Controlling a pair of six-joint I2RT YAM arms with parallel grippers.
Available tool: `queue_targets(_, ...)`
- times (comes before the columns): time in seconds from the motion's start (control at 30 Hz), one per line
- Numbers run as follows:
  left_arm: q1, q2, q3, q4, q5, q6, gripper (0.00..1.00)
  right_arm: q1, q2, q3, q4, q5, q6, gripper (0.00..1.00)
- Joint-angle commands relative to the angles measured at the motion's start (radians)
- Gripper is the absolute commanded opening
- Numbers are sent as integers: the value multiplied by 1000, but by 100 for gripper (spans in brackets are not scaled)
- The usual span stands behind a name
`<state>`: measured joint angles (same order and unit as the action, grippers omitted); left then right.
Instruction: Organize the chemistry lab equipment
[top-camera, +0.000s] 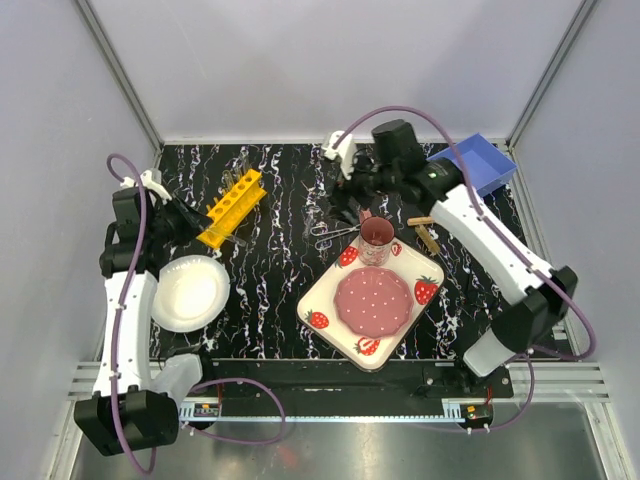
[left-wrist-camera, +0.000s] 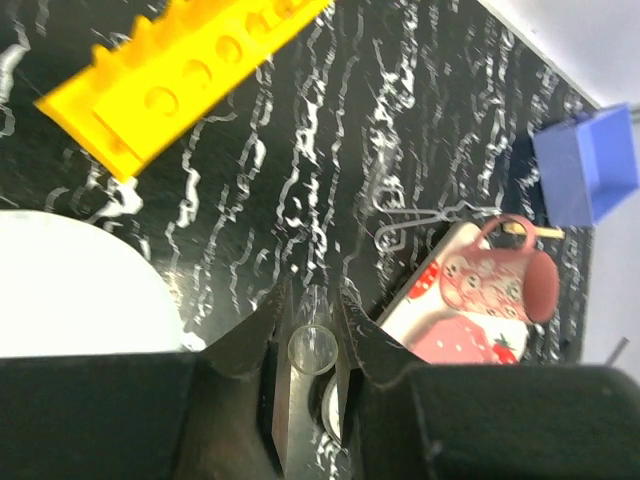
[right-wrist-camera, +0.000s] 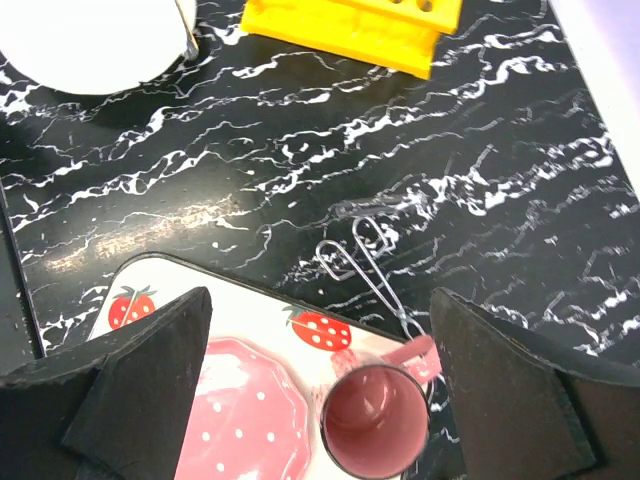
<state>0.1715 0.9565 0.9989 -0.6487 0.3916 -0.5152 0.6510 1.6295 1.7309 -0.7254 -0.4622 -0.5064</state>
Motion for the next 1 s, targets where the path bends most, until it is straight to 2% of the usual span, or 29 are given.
queue_targets(0.0,6,48,87,44,-157,92,10,-45,-109,-80,27,-32,26,95)
queue_targets(0.17,3,111,148,124,-223,145,10,-77,-157,-208,66,-70,42,96)
queue_targets(0.33,-52,201,221,187,-298,207,10,-135,-192,-281,98,-147,65,96)
queue_targets(0.6,-119,361,366,208,-445,294,10,-246,-240,-413,161,-286,60,97)
queue_targets(0.97,-167,528,471,210,-490,322,10,-287,-260,-455,179,-414,69,98)
